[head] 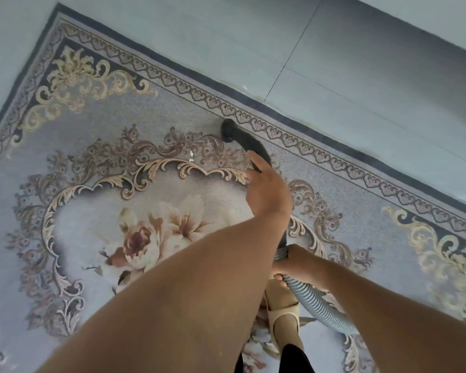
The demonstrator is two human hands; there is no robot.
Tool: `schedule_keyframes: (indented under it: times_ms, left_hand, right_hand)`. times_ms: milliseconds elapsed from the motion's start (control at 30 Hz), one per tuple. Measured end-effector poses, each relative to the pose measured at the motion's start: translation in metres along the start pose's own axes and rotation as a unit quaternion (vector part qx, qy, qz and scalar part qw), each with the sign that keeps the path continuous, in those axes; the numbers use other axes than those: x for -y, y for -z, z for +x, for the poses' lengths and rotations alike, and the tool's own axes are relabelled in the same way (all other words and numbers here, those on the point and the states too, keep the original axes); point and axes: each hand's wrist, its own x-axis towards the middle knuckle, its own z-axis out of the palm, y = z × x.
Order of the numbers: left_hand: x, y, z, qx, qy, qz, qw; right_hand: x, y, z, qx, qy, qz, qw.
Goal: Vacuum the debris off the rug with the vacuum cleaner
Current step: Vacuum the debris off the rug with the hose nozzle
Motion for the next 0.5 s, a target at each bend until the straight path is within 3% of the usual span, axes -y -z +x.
schedule_keyframes:
  times_ms: [167,333,500]
  left_hand:
    - [0.006,0.007,-0.010,0.027,-0.025,-0.023,0.999]
    - [0.050,0.033,0.000,-0.012,0.056,-0.150,0.987]
    - [0.089,0.046,0.006,-0.025,0.156,-0.184,0.970]
  right_hand:
    - [0.001,-0.005,-0.004,-0.019,-0.010,-0.047,0.999]
    - [0.022,-0.013,0.012,-0.038,0.012,-0.253,0.967]
    - [0.038,-0.028,0.013,-0.081,0.024,-0.351,0.933]
